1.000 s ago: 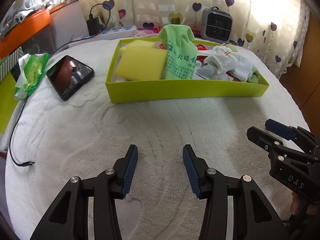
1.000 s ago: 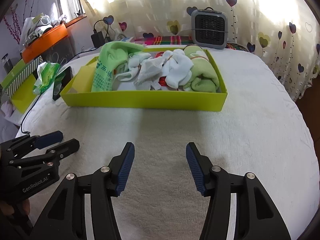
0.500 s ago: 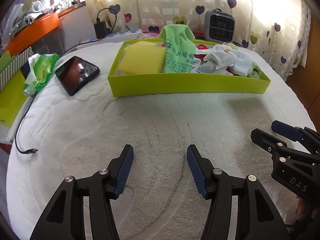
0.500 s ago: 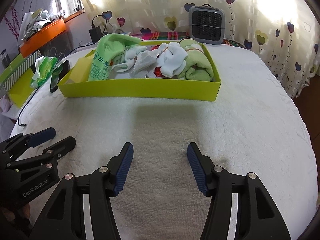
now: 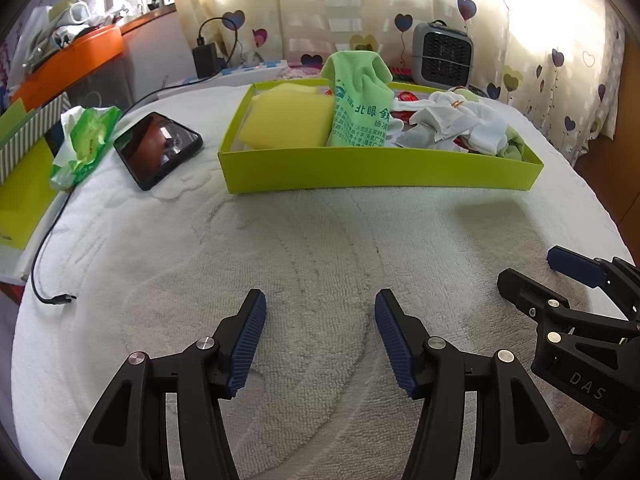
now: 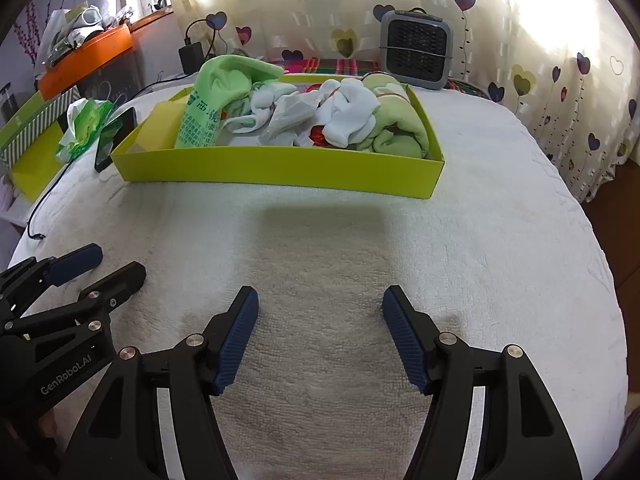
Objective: Organize soft objects
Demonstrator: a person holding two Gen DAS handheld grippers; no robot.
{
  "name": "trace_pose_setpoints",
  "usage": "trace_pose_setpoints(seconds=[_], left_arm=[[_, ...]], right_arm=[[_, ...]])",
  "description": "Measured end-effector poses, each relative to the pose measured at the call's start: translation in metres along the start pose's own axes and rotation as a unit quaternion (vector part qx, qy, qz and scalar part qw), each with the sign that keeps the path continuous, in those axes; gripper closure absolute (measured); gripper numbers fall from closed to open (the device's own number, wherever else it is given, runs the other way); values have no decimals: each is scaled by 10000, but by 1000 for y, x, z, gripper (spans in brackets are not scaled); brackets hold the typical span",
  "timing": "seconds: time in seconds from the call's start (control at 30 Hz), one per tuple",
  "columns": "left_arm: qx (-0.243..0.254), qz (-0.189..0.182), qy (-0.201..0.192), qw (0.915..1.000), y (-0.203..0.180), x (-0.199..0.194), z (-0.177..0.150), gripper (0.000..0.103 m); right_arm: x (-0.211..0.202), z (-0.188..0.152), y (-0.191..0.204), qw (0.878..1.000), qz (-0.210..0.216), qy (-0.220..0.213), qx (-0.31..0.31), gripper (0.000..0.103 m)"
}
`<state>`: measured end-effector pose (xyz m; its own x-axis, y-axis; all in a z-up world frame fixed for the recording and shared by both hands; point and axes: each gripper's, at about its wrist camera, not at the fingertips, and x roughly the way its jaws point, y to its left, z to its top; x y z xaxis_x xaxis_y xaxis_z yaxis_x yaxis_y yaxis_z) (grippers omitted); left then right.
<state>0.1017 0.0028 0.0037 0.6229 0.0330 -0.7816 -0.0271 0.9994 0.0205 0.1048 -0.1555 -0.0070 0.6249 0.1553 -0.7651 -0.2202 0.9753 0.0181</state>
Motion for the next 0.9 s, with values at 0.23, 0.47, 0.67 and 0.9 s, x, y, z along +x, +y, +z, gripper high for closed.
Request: trace_pose_setpoints(seconds=[0.23,0.47,0.67,0.9], left_arm=[[-4,-4,-2,10000,0,0,0,46],[-2,-1,-2,10000,0,0,0,46],[-1,0,-2,10000,0,0,0,46],[-3,-2,-3,10000,0,0,0,46]], right_arm=[[0,0,1,10000,-38,8,-34,37],[0,-1,0,10000,-31,7,-28,37],[0,0,1,10000,-33,8,-30,37],[0,0,1,10000,-34,8,-30,37]])
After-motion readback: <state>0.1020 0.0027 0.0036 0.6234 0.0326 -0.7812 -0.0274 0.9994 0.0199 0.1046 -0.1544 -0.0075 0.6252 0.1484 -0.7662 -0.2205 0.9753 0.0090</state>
